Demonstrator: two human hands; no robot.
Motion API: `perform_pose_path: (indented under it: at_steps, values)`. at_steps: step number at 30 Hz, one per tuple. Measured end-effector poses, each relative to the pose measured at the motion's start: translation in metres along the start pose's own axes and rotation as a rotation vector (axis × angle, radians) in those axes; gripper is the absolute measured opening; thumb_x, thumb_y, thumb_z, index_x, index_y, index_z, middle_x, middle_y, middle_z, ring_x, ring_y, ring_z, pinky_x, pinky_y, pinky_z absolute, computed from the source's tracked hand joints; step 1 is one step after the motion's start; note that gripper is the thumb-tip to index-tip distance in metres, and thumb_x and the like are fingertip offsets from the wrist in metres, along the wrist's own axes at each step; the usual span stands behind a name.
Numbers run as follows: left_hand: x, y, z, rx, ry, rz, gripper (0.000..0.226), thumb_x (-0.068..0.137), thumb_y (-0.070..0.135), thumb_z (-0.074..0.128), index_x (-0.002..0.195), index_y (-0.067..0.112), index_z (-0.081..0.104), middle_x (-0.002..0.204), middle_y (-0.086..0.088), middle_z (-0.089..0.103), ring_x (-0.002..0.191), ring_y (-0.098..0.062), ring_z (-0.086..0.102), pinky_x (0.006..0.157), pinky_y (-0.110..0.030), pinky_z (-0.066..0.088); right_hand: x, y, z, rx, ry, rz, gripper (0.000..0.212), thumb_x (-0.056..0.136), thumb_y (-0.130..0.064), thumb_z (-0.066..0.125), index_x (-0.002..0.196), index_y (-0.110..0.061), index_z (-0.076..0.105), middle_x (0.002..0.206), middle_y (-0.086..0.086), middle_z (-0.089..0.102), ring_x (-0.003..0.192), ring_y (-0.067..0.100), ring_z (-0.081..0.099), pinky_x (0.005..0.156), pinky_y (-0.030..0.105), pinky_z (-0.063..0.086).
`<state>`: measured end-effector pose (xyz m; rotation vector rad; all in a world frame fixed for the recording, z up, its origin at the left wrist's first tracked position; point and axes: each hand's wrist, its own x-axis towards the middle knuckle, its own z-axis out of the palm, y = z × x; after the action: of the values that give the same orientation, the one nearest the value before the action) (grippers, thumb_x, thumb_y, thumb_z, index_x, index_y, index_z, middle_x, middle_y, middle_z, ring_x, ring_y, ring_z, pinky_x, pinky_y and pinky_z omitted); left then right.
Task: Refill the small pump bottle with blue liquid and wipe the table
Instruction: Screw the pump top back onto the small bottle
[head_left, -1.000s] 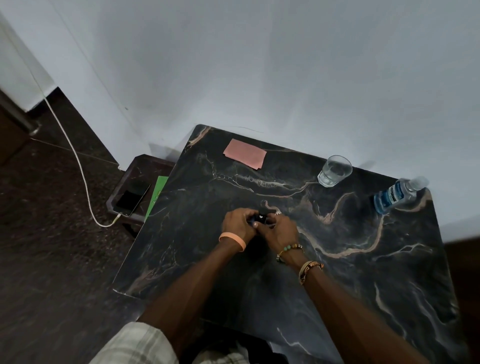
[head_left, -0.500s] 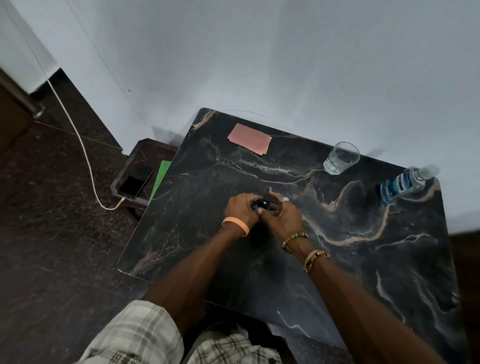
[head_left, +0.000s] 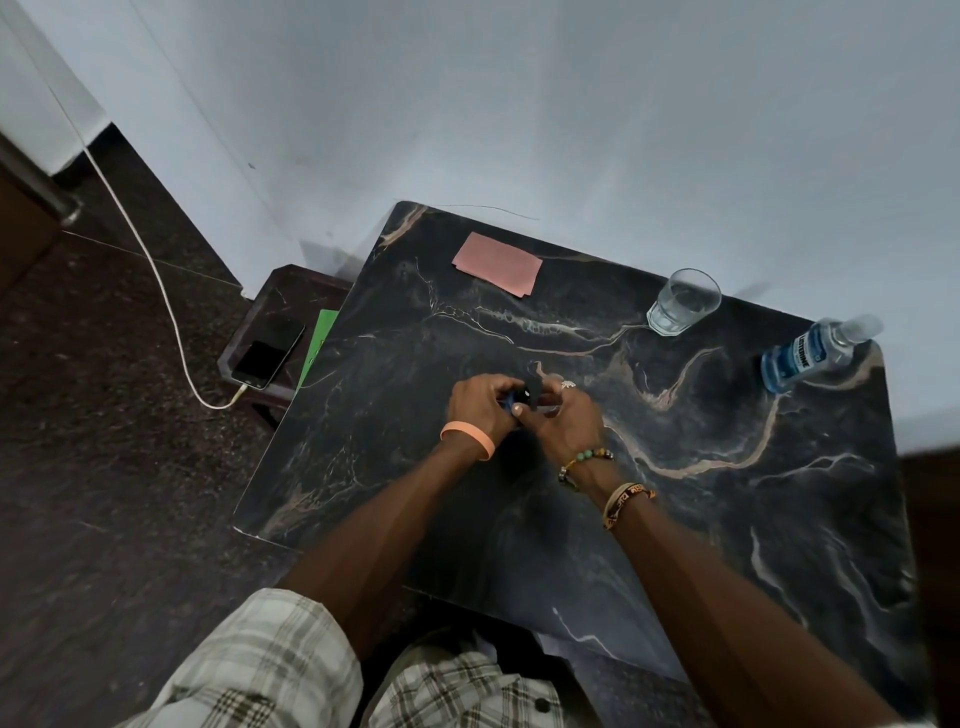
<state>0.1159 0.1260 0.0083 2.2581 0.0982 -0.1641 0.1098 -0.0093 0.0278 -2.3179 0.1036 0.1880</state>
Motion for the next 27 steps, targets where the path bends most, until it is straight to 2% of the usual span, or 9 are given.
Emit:
perform_pose_path:
  at_steps: [3, 5, 7, 11, 15, 19, 22, 24, 27]
  values:
    - [-0.0002, 0.0020, -0.0007, 0.021, 0.016, 0.002, 0.024, 0.073, 0.016, 0.072, 0.096, 0.020, 0.075, 0.090, 0.002, 0.074, 0.082, -0.010, 0.066, 0.072, -0.018, 0.048, 0.0008, 0.0000, -0.0011, -0.097, -0.073, -0.066, 0.041, 0.082, -0.032, 0.071, 0.121, -0.025, 0.060, 0.108, -0.002, 0.063, 0.098, 0.017, 0.061, 0.079, 0.029, 0.049]
    - [-0.0003, 0.0024, -0.0012, 0.006, 0.004, 0.002, 0.027, 0.072, 0.018, 0.075, 0.099, 0.020, 0.075, 0.092, 0.001, 0.074, 0.084, -0.010, 0.067, 0.074, -0.017, 0.048, 0.0022, 0.0007, -0.0030, -0.112, -0.064, -0.082, 0.028, 0.083, -0.030, 0.070, 0.110, -0.025, 0.064, 0.101, 0.000, 0.066, 0.089, 0.018, 0.062, 0.068, 0.025, 0.045]
    - [-0.0004, 0.0013, -0.0008, -0.008, -0.005, -0.002, 0.033, 0.070, 0.019, 0.078, 0.102, 0.019, 0.074, 0.096, 0.001, 0.074, 0.088, -0.010, 0.067, 0.076, -0.014, 0.046, 0.0028, -0.0013, -0.0039, -0.121, -0.048, -0.038, 0.026, 0.081, -0.033, 0.073, 0.104, -0.023, 0.067, 0.099, 0.000, 0.068, 0.086, 0.016, 0.064, 0.066, 0.025, 0.047]
    - [-0.0004, 0.0010, -0.0001, -0.013, 0.007, -0.007, 0.032, 0.069, 0.015, 0.078, 0.101, 0.018, 0.075, 0.095, 0.000, 0.074, 0.086, -0.012, 0.068, 0.077, -0.018, 0.050, 0.0038, -0.0045, -0.0040, -0.181, -0.094, -0.063, 0.042, 0.084, -0.033, 0.070, 0.122, -0.024, 0.058, 0.114, 0.003, 0.064, 0.103, 0.022, 0.062, 0.079, 0.032, 0.052]
    - [-0.0013, 0.0012, -0.0007, -0.042, 0.011, -0.007, 0.037, 0.068, 0.014, 0.080, 0.103, 0.016, 0.074, 0.097, -0.002, 0.074, 0.088, -0.013, 0.069, 0.078, -0.018, 0.050, 0.0049, -0.0028, -0.0052, -0.250, -0.094, -0.041, 0.019, 0.084, -0.037, 0.069, 0.095, -0.022, 0.063, 0.091, 0.001, 0.066, 0.081, 0.019, 0.063, 0.061, 0.027, 0.048]
    - [-0.0017, 0.0021, -0.0007, -0.022, 0.020, -0.005, 0.033, 0.070, 0.013, 0.078, 0.102, 0.015, 0.074, 0.096, -0.002, 0.074, 0.087, -0.013, 0.068, 0.077, -0.017, 0.048, 0.0043, -0.0053, -0.0054, -0.251, -0.115, -0.056, 0.026, 0.085, -0.037, 0.067, 0.107, -0.024, 0.061, 0.101, 0.001, 0.064, 0.086, 0.017, 0.060, 0.071, 0.034, 0.053]
    - [-0.0021, 0.0033, -0.0016, -0.019, 0.021, -0.013, 0.032, 0.069, 0.015, 0.079, 0.101, 0.017, 0.074, 0.093, -0.001, 0.074, 0.085, -0.013, 0.068, 0.073, -0.016, 0.046, 0.0045, -0.0033, -0.0075, -0.242, -0.120, -0.072, 0.015, 0.085, -0.037, 0.067, 0.095, -0.030, 0.058, 0.093, -0.001, 0.061, 0.081, 0.017, 0.060, 0.058, 0.025, 0.045]
    - [-0.0024, 0.0027, -0.0016, -0.006, 0.029, -0.009, 0.031, 0.069, 0.015, 0.078, 0.100, 0.017, 0.074, 0.092, -0.002, 0.074, 0.084, -0.014, 0.068, 0.071, -0.016, 0.044, 0.0052, -0.0030, -0.0081, -0.247, -0.113, -0.067, 0.021, 0.085, -0.040, 0.067, 0.100, -0.027, 0.062, 0.093, -0.002, 0.065, 0.082, 0.018, 0.062, 0.061, 0.028, 0.049]
    - [-0.0029, 0.0032, -0.0008, 0.035, 0.050, 0.015, 0.023, 0.071, 0.016, 0.074, 0.094, 0.018, 0.075, 0.085, -0.002, 0.074, 0.078, -0.016, 0.067, 0.066, -0.015, 0.040, 0.0042, -0.0044, -0.0072, -0.258, -0.112, -0.076, 0.034, 0.087, -0.039, 0.066, 0.116, -0.024, 0.059, 0.109, 0.002, 0.064, 0.094, 0.020, 0.063, 0.074, 0.031, 0.052]
